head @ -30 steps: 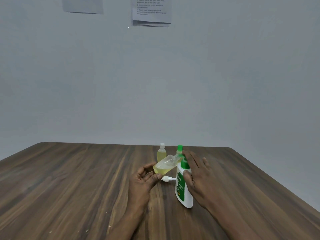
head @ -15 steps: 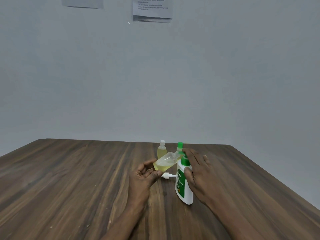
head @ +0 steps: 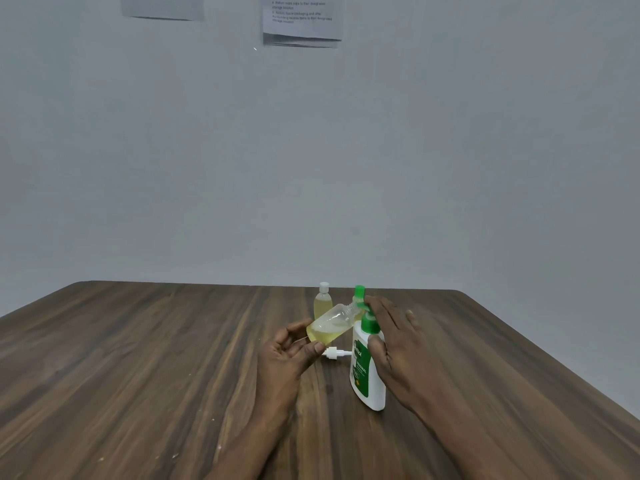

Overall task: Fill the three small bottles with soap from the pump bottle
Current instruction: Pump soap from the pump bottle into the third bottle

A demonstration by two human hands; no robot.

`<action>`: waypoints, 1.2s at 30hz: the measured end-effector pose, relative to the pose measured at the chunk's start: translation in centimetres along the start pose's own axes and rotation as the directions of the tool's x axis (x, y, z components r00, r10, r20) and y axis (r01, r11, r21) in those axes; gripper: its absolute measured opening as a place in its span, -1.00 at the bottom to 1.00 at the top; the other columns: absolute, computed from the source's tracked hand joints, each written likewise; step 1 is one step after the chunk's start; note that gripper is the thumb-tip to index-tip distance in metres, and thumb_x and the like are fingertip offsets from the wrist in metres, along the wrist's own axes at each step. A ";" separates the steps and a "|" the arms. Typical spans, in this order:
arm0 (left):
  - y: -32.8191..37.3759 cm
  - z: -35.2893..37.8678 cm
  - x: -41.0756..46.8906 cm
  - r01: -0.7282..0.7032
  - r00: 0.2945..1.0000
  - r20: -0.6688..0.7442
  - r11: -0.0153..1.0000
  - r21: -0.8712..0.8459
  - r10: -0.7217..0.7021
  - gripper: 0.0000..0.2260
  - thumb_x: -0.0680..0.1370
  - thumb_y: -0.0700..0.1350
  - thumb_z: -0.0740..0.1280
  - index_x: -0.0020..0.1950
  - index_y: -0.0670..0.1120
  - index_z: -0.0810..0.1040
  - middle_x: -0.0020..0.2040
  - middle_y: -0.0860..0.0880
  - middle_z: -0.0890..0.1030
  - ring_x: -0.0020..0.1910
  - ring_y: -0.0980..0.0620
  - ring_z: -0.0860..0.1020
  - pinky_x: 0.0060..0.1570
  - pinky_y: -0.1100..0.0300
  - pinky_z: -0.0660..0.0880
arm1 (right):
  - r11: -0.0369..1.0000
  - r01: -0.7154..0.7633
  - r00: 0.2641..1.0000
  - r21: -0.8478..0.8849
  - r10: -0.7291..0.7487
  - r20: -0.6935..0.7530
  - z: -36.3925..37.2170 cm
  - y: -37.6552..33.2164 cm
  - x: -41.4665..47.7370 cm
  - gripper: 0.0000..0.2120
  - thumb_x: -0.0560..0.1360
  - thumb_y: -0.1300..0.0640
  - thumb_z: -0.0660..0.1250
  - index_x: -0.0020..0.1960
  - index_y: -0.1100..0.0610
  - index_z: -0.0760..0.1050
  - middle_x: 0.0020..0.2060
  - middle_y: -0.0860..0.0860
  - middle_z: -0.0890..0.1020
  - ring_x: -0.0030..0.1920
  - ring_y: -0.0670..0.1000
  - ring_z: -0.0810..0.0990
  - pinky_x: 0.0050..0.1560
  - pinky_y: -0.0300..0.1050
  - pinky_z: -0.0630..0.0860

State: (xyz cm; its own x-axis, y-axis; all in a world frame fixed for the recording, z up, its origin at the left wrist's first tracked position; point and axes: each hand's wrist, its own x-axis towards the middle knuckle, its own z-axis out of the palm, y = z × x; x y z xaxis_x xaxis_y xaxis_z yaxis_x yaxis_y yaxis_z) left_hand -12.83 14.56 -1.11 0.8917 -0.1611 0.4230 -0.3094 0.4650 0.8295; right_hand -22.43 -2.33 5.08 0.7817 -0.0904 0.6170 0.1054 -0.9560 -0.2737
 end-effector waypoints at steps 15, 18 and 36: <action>0.5 0.1 -0.1 -0.022 1.000 -0.002 1.000 -0.018 0.022 -0.64 0.35 -0.31 0.53 0.13 -0.15 0.65 0.01 -0.08 0.75 0.00 0.01 0.72 -0.13 0.22 0.64 | 0.999 0.003 1.000 -0.032 -0.003 -0.015 0.1 0.1 0.1 -0.44 0.53 0.10 0.13 0.50 -0.05 0.10 0.40 -0.19 0.27 0.35 -0.18 0.29 0.50 -0.05 0.04; 0.4 0.1 -0.1 -0.017 1.000 -0.008 1.000 -0.004 0.017 -0.61 0.33 -0.27 0.54 0.14 -0.16 0.64 0.01 -0.07 0.75 0.02 0.01 0.72 -0.10 0.20 0.65 | 1.000 0.000 1.000 -0.012 0.000 -0.005 0.2 0.1 0.1 -0.46 0.52 0.10 0.11 0.48 -0.05 0.14 0.39 -0.20 0.29 0.34 -0.19 0.30 0.50 -0.04 0.06; 0.4 0.1 0.0 -0.001 1.000 -0.001 1.000 -0.022 0.001 -0.60 0.29 -0.21 0.56 0.12 -0.11 0.66 0.02 -0.09 0.75 0.02 -0.02 0.72 -0.11 0.21 0.64 | 1.000 0.011 1.000 -0.020 -0.012 -0.008 -0.2 -0.1 0.1 -0.46 0.52 0.13 0.14 0.48 -0.07 0.14 0.40 -0.22 0.26 0.36 -0.18 0.28 0.50 -0.04 0.05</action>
State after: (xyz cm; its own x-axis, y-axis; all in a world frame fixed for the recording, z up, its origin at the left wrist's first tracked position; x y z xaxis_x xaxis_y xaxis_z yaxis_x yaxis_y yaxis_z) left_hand -13.04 14.69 -0.73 0.8918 -0.1598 0.4232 -0.3028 0.4843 0.8208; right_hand -22.47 -2.28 5.37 0.7756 -0.0815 0.6259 0.1024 -0.9623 -0.2521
